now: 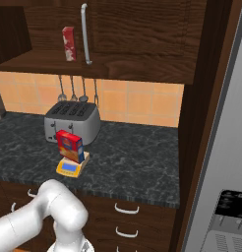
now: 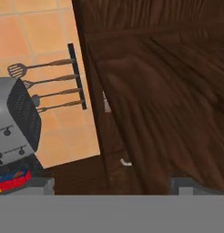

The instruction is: Pick the boxed food and place it on the digital scale for weighing, and close the cabinet.

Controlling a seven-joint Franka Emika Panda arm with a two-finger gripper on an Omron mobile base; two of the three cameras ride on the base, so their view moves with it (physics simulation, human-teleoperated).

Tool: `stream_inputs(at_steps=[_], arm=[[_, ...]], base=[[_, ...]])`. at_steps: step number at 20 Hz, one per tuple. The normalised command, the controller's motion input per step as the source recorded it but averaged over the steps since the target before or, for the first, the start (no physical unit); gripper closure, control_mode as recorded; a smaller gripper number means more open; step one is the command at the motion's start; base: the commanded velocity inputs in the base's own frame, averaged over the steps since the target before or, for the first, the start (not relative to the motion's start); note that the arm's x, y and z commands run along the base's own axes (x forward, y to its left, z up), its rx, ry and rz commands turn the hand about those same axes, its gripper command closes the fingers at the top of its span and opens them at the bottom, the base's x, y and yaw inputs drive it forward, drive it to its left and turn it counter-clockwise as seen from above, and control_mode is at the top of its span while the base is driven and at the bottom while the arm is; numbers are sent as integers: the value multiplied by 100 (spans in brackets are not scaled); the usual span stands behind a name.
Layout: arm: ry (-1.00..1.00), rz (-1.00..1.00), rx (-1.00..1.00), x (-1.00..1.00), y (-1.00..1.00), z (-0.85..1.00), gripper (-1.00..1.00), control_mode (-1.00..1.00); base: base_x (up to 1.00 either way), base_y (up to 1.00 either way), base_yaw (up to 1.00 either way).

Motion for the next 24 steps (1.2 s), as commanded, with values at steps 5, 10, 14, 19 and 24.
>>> stream_inputs(at_steps=[5, 10, 14, 19, 24], arm=[[6, -3, 3, 0, -100, 49, -100, -100], [5, -1, 6, 17, -100, 33, -100, -100], [9, 0, 8, 100, -89, -17, -100, -100], [0, 0, 16, 99, -98, -7, -100, -100], [0, 4, 18, 100, -96, 0, -100, -100]], base=[[0, 0, 0], [0, 0, 0], [0, 0, 0], [0, 0, 0], [0, 0, 0]])
